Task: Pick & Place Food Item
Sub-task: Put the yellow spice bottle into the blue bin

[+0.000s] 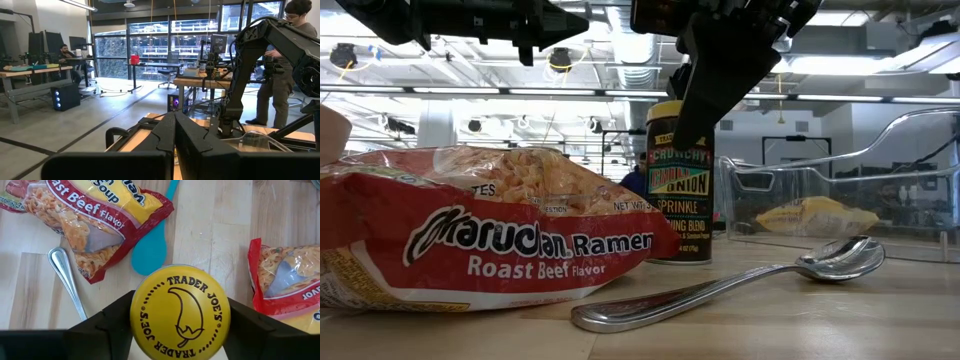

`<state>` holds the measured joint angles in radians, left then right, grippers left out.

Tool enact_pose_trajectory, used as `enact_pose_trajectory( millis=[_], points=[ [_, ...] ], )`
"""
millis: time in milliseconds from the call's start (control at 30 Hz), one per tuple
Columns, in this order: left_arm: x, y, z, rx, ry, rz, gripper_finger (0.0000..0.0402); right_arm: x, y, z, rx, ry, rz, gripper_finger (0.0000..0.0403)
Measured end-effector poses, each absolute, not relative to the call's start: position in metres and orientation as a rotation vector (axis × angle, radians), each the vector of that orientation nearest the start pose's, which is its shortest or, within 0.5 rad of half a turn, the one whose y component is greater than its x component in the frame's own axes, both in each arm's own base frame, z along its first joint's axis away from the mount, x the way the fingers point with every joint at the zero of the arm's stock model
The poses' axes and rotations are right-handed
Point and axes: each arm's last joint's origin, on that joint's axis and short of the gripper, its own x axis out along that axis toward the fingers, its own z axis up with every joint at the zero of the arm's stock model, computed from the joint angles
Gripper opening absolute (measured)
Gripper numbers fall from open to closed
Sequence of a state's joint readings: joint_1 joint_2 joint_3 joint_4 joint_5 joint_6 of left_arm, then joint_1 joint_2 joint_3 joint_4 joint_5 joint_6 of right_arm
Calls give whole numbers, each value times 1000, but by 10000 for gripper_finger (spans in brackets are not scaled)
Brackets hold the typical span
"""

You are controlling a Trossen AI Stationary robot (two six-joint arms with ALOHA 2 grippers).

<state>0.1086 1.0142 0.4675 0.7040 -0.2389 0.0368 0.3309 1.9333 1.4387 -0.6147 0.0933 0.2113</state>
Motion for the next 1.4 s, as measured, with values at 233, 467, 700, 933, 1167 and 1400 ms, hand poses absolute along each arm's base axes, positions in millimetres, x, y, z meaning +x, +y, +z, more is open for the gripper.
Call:
enact_pose_trajectory(
  millis=[233,467,700,933,1167,1400],
  points=[
    [214,30,267,26,-151,350,0,380,128,200,-43,1102,95,238],
    [214,30,267,26,-151,349,0,380,127,200,-43,1102,94,228],
    [214,30,266,26,-151,350,0,380,126,200,-43,1102,96,230],
    [214,30,266,26,-151,350,0,380,126,200,-43,1103,95,229],
    [214,30,267,26,-151,350,0,380,126,200,-43,1103,94,225],
    [214,30,266,26,-151,349,0,380,126,200,-42,1103,93,224]
  ],
)
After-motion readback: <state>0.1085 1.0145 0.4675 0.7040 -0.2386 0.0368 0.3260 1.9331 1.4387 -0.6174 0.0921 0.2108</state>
